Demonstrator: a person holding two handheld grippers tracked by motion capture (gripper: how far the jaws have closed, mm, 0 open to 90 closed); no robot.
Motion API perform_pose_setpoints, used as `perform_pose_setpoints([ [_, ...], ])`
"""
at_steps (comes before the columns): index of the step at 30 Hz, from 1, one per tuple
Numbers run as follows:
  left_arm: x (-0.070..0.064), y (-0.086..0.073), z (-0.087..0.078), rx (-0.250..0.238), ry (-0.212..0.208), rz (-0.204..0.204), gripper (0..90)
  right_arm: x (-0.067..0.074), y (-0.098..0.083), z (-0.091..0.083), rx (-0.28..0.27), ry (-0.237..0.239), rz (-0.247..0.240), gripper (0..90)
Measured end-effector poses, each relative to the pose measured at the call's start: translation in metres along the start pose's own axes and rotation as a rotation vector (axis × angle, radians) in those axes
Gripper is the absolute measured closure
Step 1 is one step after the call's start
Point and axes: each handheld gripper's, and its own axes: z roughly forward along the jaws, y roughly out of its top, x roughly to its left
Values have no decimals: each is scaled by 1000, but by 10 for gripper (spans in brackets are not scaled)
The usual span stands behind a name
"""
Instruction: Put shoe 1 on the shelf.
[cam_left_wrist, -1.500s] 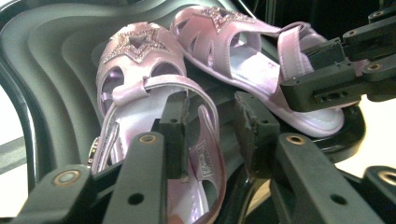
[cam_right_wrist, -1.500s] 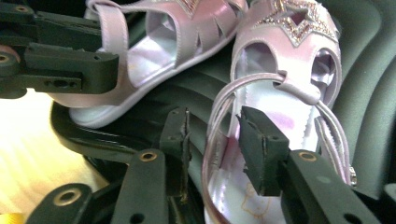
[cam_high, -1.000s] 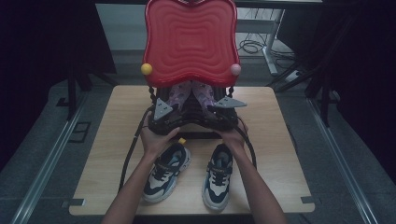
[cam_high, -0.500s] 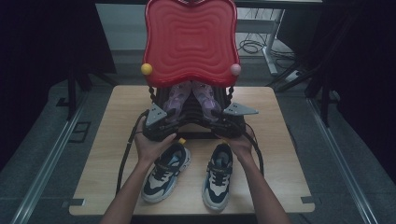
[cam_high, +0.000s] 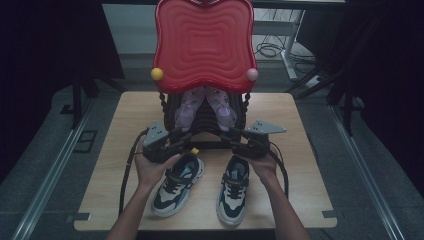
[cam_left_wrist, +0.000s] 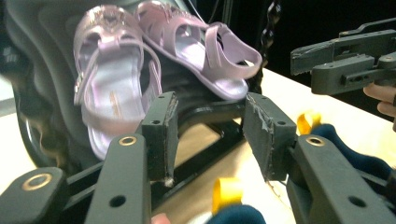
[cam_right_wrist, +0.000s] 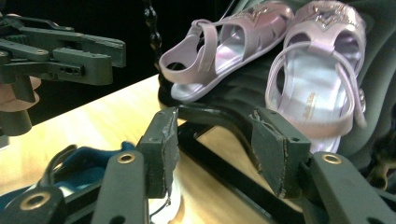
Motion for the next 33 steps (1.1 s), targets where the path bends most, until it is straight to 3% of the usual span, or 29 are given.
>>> perform_pose_setpoints([
  [5, 1, -13, -14, 29, -22, -24, 545, 5, -10, -10, 15, 18, 5, 494],
  [13, 6, -32, -34, 60, -15, -54, 532, 12, -28, -23, 37, 21, -10, 484],
  [25, 13, -59, -57, 96, -8, -110, 523, 8, -53, -47, 54, 34, 25, 490],
  [28, 14, -63, -61, 78, 15, -121, 529, 8, -57, -51, 56, 47, 15, 494],
  [33, 16, -66, -64, 92, 18, -129, 529, 8, -62, -57, 53, 44, 25, 494],
])
